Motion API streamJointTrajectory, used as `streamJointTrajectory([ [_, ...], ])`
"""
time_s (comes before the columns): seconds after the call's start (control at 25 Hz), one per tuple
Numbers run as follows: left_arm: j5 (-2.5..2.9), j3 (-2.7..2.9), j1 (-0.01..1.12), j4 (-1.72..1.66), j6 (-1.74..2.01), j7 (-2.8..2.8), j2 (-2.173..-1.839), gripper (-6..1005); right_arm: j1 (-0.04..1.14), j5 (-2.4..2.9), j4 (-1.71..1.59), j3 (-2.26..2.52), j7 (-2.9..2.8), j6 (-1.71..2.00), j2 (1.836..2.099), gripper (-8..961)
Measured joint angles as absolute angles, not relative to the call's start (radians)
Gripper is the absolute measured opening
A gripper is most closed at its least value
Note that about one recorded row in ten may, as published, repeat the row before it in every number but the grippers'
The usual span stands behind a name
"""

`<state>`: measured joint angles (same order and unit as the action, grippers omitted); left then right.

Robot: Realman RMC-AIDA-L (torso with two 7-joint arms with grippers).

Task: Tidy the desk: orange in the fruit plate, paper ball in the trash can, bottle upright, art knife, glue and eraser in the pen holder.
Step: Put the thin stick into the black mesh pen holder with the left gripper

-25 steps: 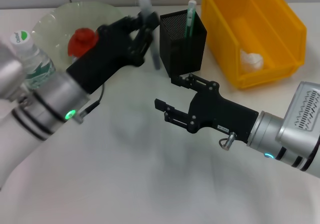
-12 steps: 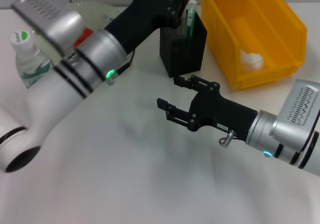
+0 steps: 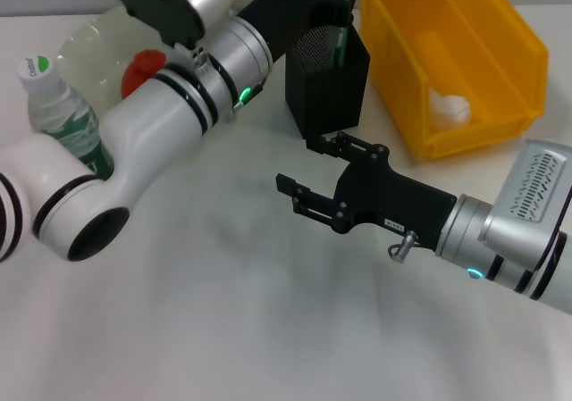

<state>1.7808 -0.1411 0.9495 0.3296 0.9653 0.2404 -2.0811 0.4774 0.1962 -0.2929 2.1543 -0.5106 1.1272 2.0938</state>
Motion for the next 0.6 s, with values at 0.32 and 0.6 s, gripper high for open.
streamJointTrajectory([
  [0.32, 1.794, -0.198, 0.958, 0.332, 0.897, 0.209, -2.082, 146, 0.477, 0.196, -0.293, 2.155, -0.508, 1.127, 2.094, 680],
  [0.6, 1.813, -0.211, 0.951, 0.336, 0.899, 0.209, -2.082, 199, 0.477, 0.196, -0.293, 2.155, -0.505, 1.128, 2.094, 680],
])
